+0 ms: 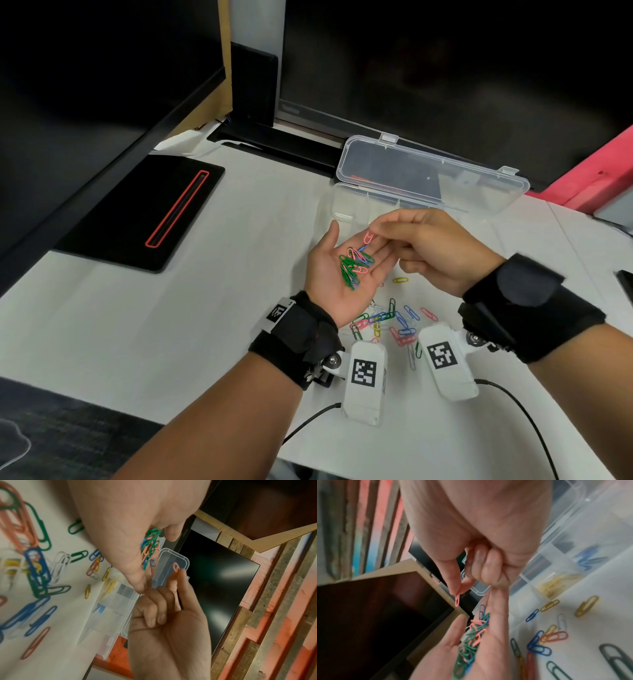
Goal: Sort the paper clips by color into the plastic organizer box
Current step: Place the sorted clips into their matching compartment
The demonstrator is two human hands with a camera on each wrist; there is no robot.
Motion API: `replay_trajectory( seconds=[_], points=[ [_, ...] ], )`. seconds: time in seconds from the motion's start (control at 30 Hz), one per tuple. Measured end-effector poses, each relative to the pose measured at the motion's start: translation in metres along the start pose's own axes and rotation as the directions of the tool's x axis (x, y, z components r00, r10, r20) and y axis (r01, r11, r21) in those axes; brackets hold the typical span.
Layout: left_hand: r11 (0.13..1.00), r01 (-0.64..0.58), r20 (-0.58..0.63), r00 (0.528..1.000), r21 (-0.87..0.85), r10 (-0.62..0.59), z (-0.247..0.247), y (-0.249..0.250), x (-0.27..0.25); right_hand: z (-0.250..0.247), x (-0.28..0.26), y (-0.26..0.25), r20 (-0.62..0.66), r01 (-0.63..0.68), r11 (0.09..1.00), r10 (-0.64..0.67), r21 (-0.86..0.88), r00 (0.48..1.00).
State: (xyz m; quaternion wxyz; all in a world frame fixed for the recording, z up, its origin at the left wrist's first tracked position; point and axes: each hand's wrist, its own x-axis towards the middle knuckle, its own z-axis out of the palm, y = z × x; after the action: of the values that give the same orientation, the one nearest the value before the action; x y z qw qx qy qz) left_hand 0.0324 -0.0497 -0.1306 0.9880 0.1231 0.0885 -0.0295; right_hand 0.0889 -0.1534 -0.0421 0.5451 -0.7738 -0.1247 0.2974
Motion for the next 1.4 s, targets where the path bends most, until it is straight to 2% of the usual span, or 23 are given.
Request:
replay_trajectory(
  seconds=[0.2,0.33,0.4,0.43,0.5,0.57,0.6,0.63,0.67,0.7,0.73,0.77,0.83,0.9,0.97,1.03,1.1,1.17,1.23,1.3,1.37,1.4],
  points=[
    [1.0,0.0,-0.021,1.0,0.019,0.001,-0.003,0.0,0.001,-0.008,0.001,0.002,0.06,-0.067,0.961,0.053,0.27,0.997],
    [1.0,-0.01,-0.034,0.999,0.027,0.011,-0.002,0.001,0.0,-0.012,0.003,0.003,0.117,-0.137,0.774,0.082,0.618,0.99],
    [1.0,-0.013,-0.033,0.999,0.013,0.013,-0.002,0.002,0.001,-0.012,0.004,0.004,0.101,-0.134,0.75,0.089,0.648,0.991],
    [1.0,-0.009,-0.028,1.0,0.014,0.01,-0.003,0.002,0.001,-0.011,0.005,0.003,0.098,-0.147,0.774,0.11,0.616,0.989],
    [1.0,0.001,-0.008,1.0,0.023,-0.001,-0.002,0.001,0.0,-0.007,0.006,-0.001,0.066,-0.164,0.88,0.15,0.446,0.987],
    [1.0,0.005,0.004,1.0,0.029,-0.005,-0.002,0.001,0.0,0.001,0.003,-0.005,-0.044,-0.064,0.996,0.067,0.065,0.997],
    [1.0,0.006,0.017,1.0,0.016,-0.006,-0.002,0.001,0.0,0.005,0.001,-0.005,-0.084,0.023,0.982,-0.039,-0.185,0.996],
    [1.0,0.007,0.028,1.0,0.009,-0.007,-0.002,0.001,0.0,0.009,-0.001,-0.005,-0.089,0.109,0.903,-0.159,-0.417,0.983],
    [1.0,0.006,0.032,0.999,0.013,-0.006,-0.002,0.001,0.0,0.011,-0.001,-0.003,-0.054,0.175,0.78,-0.258,-0.601,0.965],
    [1.0,0.006,0.028,1.0,0.025,-0.007,-0.003,0.001,0.0,0.012,0.0,-0.001,-0.01,0.204,0.661,-0.304,-0.722,0.953],
    [0.999,0.009,0.035,0.999,0.037,-0.01,-0.004,0.001,0.0,0.012,0.002,0.001,0.01,0.2,0.586,-0.311,-0.785,0.95],
    [0.999,0.011,0.047,0.999,0.052,-0.013,-0.004,0.001,0.0,0.011,0.003,0.003,0.005,0.184,0.565,-0.304,-0.804,0.953],
    [0.998,0.01,0.062,0.998,0.057,-0.014,-0.003,0.001,0.0,0.009,0.005,0.005,-0.031,0.173,0.634,-0.297,-0.754,0.954],
    [1.0,0.015,0.091,0.996,0.014,-0.016,-0.002,0.001,0.0,0.01,0.003,0.003,-0.067,0.182,0.783,-0.274,-0.594,0.959],
    [1.0,0.014,0.092,0.996,-0.02,-0.013,-0.003,0.0,0.001,0.01,0.0,0.001,-0.1,0.145,0.927,-0.191,-0.346,0.977],
    [1.0,0.021,0.067,0.998,-0.01,-0.02,-0.004,0.0,0.002,0.004,-0.001,0.0,-0.064,0.049,0.999,-0.047,0.023,0.997],
    [1.0,0.021,0.052,0.998,0.006,-0.021,-0.004,0.001,0.002,-0.003,0.001,-0.002,0.06,-0.075,0.909,0.055,0.411,0.997],
    [1.0,0.016,0.034,0.999,-0.012,-0.015,-0.003,0.001,0.002,-0.008,0.003,-0.002,0.125,-0.134,0.805,0.075,0.578,0.989],
    [0.999,0.016,0.033,0.999,-0.036,-0.014,-0.003,0.002,0.002,-0.011,0.005,-0.001,0.128,-0.165,0.778,0.109,0.606,0.986],
    [1.0,0.013,0.042,0.999,-0.029,-0.012,-0.003,0.001,0.002,-0.008,0.007,-0.003,0.09,-0.171,0.823,0.146,0.542,0.985],
    [1.0,0.015,0.033,0.999,-0.016,-0.014,-0.003,0.001,0.003,-0.002,0.004,-0.008,0.016,-0.128,0.925,0.131,0.358,0.991],
    [1.0,0.018,0.028,0.999,-0.021,-0.017,-0.003,0.001,0.003,0.002,0.003,-0.009,-0.041,-0.072,0.982,0.08,0.177,0.996]
  ],
)
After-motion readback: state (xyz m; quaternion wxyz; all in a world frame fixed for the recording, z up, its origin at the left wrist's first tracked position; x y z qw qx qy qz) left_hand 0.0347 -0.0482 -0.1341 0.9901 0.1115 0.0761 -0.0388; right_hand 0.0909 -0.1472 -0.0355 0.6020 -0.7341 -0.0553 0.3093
